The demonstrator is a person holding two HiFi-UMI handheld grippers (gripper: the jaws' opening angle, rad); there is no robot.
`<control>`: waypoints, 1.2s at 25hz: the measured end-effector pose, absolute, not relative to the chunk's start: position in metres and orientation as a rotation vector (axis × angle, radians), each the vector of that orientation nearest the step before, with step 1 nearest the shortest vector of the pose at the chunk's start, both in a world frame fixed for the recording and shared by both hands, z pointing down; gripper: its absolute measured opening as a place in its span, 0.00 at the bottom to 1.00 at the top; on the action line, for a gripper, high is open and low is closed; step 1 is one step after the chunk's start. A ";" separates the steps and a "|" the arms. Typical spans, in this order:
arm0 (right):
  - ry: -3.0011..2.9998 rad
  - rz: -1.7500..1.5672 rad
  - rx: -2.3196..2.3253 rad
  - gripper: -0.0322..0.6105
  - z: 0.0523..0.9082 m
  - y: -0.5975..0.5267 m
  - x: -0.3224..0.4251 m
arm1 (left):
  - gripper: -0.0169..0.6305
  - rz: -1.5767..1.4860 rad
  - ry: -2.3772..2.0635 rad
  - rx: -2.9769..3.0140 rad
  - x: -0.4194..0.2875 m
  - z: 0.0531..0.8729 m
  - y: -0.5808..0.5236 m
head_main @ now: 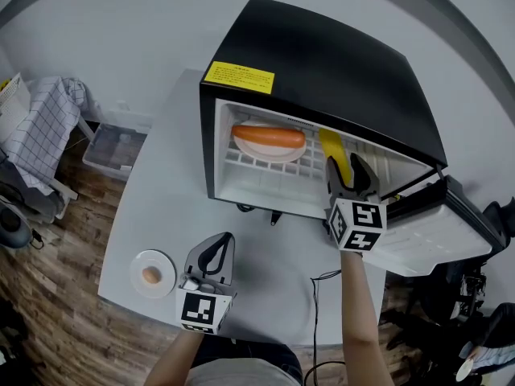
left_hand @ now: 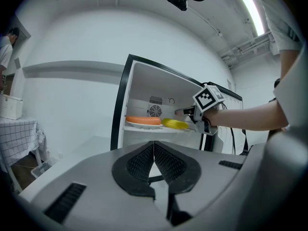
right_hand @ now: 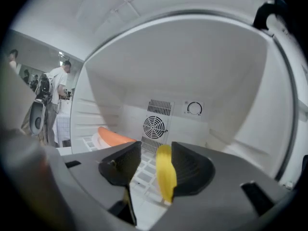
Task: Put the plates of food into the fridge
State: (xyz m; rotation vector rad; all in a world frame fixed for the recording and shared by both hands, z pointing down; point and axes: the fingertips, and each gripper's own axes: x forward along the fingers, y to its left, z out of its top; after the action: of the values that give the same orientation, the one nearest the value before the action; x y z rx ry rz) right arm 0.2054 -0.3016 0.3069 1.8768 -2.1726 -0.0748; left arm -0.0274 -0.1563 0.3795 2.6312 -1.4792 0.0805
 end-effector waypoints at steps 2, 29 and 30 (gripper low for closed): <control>-2.202 -0.121 1.887 0.11 0.300 -0.279 0.193 | 0.04 0.058 -1.487 2.635 -0.025 0.373 -0.157; -2.555 0.068 1.869 0.07 0.313 -0.090 0.103 | 0.04 -0.141 -1.572 2.742 -0.006 0.282 -0.101; -2.567 0.078 1.855 0.07 0.314 -0.089 0.101 | 0.04 -0.166 -1.591 2.737 -0.008 0.280 -0.099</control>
State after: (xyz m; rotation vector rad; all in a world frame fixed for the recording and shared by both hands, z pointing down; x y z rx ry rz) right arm 0.1010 -0.0888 0.3142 1.8547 -2.5672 0.0777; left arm -0.0082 -0.0986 0.2804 2.7367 -1.5906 -0.1659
